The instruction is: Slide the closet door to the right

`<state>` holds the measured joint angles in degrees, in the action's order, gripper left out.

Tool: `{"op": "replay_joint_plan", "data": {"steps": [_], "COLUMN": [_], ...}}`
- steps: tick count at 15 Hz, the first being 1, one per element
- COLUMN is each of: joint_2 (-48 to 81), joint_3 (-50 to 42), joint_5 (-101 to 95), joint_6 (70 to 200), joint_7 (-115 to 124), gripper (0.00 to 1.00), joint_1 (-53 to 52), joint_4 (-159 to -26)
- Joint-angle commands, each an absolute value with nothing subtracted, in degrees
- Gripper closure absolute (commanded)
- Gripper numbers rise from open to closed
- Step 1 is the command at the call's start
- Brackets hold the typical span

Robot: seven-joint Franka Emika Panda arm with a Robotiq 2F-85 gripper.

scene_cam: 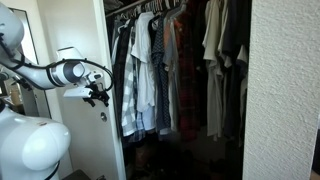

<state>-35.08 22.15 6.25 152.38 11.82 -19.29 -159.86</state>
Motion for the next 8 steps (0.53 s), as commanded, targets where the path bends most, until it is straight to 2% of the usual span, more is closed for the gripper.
{"op": "replay_joint_plan", "data": {"steps": [1,8], "joint_2": [-35.0,-35.0], "joint_3": [21.5,29.1], "joint_5": [5.6,5.0], "joint_6": [152.2,152.1], "joint_7": [12.2,21.6], "gripper": [0.0,0.0], "joint_1": [-19.8,-19.7], "joint_4": [-159.8,-159.8]}}
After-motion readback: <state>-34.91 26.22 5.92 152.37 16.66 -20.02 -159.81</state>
